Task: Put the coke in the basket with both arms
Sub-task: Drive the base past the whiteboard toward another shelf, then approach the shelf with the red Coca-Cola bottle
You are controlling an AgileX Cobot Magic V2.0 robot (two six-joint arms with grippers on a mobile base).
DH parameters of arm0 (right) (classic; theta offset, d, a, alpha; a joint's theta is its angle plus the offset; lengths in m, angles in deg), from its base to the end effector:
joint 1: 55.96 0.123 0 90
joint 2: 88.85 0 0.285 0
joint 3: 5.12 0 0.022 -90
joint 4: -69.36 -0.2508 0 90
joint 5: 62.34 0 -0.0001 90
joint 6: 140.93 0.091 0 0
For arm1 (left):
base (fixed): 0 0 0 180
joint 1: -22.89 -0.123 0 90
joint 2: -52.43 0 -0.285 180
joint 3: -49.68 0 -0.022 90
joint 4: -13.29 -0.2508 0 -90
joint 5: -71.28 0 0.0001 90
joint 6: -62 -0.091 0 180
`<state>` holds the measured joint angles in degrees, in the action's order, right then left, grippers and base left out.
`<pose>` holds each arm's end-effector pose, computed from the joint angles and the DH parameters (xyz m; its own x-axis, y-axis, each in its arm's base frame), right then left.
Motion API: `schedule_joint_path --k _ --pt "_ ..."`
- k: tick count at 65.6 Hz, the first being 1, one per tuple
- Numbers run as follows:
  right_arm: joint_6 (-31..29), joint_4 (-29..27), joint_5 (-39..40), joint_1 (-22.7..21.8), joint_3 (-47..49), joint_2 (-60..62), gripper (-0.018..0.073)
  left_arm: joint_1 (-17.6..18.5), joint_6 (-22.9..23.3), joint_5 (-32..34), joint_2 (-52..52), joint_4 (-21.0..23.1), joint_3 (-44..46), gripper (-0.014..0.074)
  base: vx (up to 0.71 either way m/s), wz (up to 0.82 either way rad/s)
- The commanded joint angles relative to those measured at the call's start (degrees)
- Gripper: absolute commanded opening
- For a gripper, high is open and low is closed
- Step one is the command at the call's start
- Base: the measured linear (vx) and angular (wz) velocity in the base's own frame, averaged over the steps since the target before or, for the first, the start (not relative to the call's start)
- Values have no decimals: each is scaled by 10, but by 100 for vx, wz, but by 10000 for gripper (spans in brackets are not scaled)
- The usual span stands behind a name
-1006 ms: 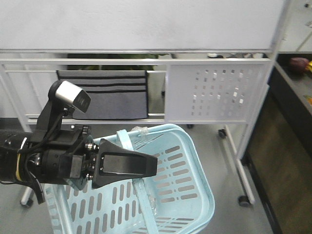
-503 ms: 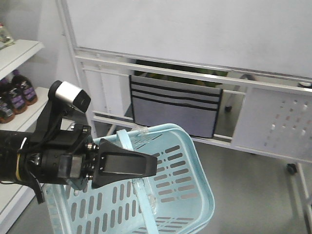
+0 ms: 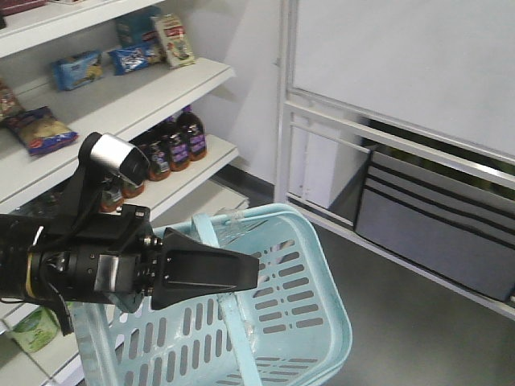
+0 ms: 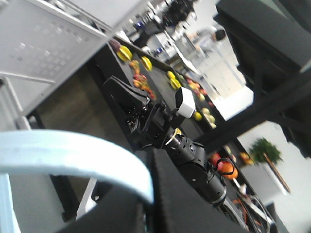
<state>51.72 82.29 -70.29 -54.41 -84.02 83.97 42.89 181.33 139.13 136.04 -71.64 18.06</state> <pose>0.0567 -0.0013 0.1915 -0.0668 -0.0046 -0.9978 0.0036 1.0000 -0.0049 0.1957 -0.1605 0.3113 -0.8162 0.0193 -0.5774 0.5765 0.0925 -0.8118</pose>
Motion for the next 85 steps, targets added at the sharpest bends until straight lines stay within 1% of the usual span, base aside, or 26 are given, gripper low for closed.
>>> schedule_joint_path --k 1,38,85 --pt "-2 8 41 -3 -5 10 -4 1 -4 113 -17 51 14 -6 15 67" --pt "-2 9 41 -3 -5 10 -4 1 -4 113 -17 51 14 -6 13 67" --pt "-2 9 41 -3 -5 10 -4 1 -4 113 -17 51 14 -6 11 60"
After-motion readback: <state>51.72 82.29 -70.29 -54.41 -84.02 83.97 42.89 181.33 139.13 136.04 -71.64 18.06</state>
